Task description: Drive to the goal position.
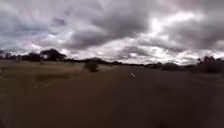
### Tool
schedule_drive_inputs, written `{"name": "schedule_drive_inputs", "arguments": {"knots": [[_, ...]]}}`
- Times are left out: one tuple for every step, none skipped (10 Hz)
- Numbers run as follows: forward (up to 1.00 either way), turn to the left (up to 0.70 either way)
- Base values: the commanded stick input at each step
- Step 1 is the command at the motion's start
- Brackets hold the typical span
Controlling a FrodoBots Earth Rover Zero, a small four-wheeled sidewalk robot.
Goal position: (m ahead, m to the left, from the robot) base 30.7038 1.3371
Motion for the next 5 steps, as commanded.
{"name": "schedule_drive_inputs", "arguments": {"knots": [[1.0, 0.04], [1.0, 0.04], [1.0, 0.04], [1.0, 0.04], [1.0, 0.04]]}}
